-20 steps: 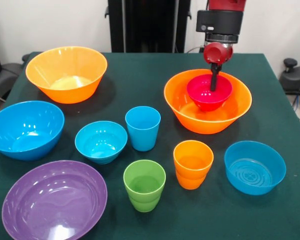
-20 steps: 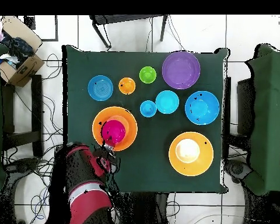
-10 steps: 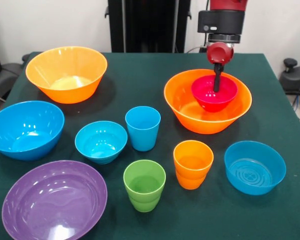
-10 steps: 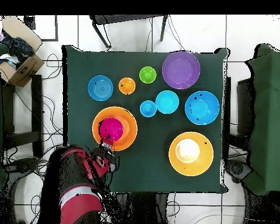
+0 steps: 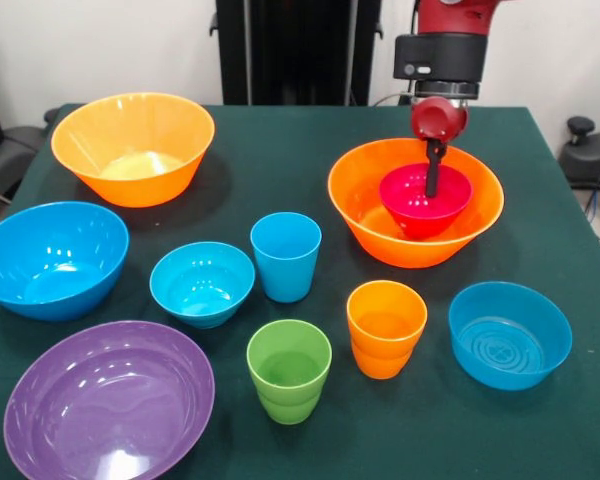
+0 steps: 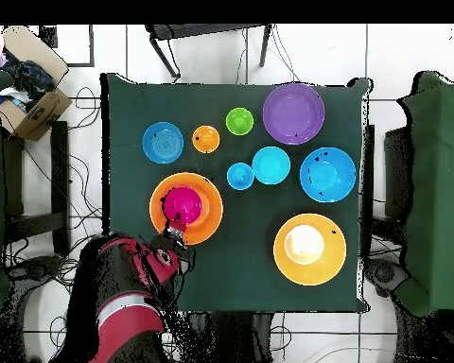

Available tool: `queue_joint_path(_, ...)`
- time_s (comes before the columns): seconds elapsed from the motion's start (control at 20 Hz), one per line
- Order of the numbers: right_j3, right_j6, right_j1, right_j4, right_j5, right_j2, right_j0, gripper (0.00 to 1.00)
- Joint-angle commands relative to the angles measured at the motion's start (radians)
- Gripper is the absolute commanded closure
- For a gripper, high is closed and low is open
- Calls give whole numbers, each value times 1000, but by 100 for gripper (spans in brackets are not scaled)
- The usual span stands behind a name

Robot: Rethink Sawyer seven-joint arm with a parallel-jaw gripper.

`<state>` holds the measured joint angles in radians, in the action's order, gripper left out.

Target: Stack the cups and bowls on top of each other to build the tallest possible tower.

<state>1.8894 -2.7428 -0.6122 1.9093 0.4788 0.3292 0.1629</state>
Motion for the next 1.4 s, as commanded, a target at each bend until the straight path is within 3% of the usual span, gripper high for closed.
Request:
queue_joint_path(0.05, -61, -258, 12, 86, 85, 49, -4, 100)
queue_joint_path(0.3, -62, -281, 9, 70, 55, 49, -30, 100)
queue_joint_path(0.4, -44, -303, 9, 96, 69, 52, -28, 100)
queue_joint_path(0.85, -63, -247, 17, 51, 43, 41, -33, 100)
queue_joint_path(0.9, -70, -239, 20, 15, 32, 34, -40, 0)
queue_joint_path(1.05, -17, -406, -9, 153, 72, 94, -55, 0)
queue_joint_path(1.1, -38, -327, -1, 100, 48, 71, -48, 0)
queue_joint_path(1.15, -40, -317, 0, 84, 42, 67, -49, 0)
queue_joint_path(1.4, -23, -342, -5, 118, 45, 87, -58, 0)
